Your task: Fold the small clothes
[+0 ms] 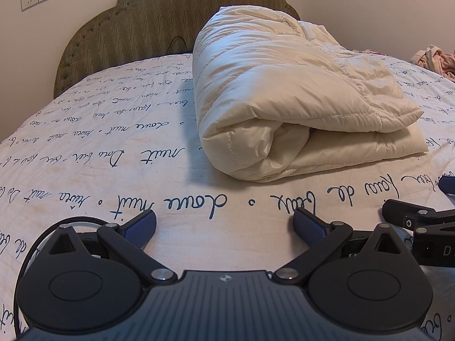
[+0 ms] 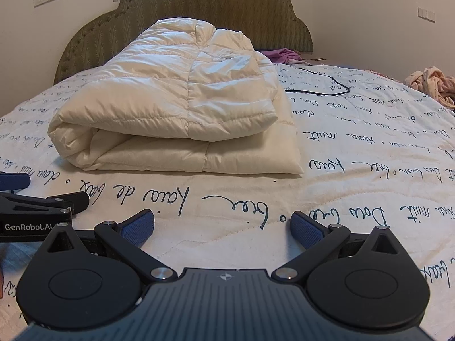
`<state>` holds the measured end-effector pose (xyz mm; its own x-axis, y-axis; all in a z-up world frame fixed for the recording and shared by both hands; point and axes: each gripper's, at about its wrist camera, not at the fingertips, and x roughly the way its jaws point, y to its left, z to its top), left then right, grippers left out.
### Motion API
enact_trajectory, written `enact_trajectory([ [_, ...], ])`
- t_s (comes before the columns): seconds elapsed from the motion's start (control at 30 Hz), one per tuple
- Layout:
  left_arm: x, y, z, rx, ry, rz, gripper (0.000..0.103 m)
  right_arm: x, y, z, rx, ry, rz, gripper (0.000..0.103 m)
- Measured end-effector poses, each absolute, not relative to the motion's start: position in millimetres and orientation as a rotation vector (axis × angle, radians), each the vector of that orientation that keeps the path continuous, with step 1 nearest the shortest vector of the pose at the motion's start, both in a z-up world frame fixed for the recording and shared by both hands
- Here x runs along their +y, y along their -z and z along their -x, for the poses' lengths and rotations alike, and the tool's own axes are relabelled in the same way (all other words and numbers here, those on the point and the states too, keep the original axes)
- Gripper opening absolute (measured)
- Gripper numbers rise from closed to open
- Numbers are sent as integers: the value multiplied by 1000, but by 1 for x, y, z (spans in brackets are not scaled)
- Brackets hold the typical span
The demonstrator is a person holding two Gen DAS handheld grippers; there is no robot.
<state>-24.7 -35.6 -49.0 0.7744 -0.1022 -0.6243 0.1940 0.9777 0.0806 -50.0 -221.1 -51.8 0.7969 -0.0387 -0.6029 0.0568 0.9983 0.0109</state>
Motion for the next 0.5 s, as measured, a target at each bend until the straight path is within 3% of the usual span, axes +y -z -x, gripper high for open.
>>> enact_trajectory([
  [0.5,-36,49,24,667,161,-144,103,-225,52,50,643,54,-48,103],
])
